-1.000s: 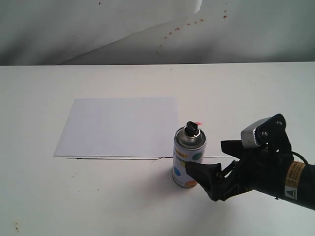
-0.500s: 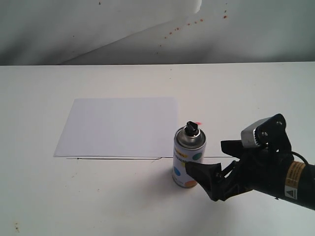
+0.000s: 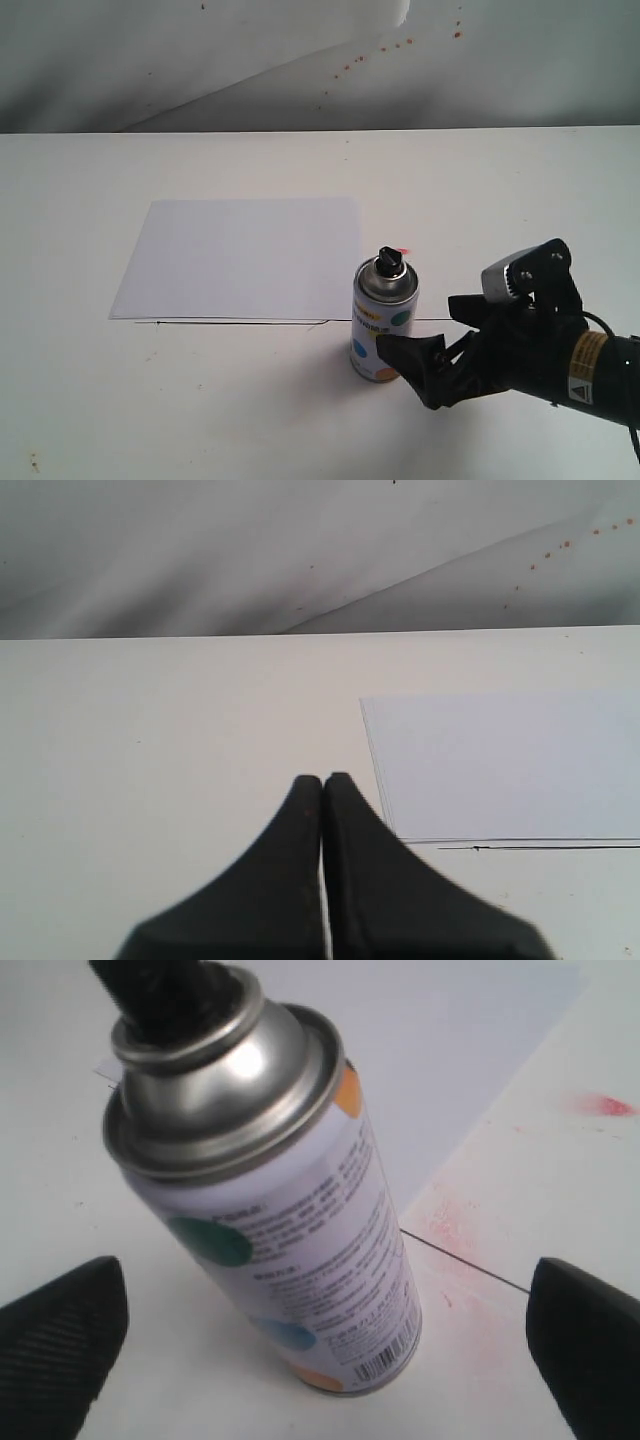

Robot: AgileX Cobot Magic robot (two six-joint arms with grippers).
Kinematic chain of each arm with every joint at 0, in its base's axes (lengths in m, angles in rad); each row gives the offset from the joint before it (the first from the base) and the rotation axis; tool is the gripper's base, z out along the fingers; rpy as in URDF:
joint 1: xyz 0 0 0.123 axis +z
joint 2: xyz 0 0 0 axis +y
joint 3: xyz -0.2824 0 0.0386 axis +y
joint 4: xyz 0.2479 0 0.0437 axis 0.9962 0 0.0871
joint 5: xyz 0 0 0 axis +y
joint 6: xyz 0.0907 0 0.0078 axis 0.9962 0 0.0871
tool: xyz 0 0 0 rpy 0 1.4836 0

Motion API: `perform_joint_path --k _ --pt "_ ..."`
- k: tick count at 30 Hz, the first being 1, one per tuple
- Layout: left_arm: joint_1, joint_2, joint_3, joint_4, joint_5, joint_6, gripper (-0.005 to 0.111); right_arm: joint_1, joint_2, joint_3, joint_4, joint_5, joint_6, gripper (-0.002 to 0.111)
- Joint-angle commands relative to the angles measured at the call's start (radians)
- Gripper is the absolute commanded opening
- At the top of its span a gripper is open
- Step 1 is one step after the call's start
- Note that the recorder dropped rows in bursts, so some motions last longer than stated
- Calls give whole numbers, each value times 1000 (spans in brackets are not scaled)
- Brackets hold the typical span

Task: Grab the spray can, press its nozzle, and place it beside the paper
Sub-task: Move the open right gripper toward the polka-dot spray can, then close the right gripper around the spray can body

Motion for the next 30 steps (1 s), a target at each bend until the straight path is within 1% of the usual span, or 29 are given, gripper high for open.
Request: perform_joint_path --k 1,7,12,19,25,30 --pt "-5 -4 5 2 -6 -2 0 2 1 -20 6 -13 0 105" --pt "-5 -4 5 2 -6 2 0 2 1 -20 1 -8 3 105" --pt "-5 -4 5 2 -6 2 0 2 1 -20 -40 -52 27 105" --pt "-5 -4 5 2 -6 -2 0 2 1 -20 -43 -54 29 105" --pt "-5 -4 5 2 -6 -2 0 2 62 -20 -29 -62 27 105" --pt "-5 -4 5 2 -6 -2 0 2 71 -20 -29 -96 27 105"
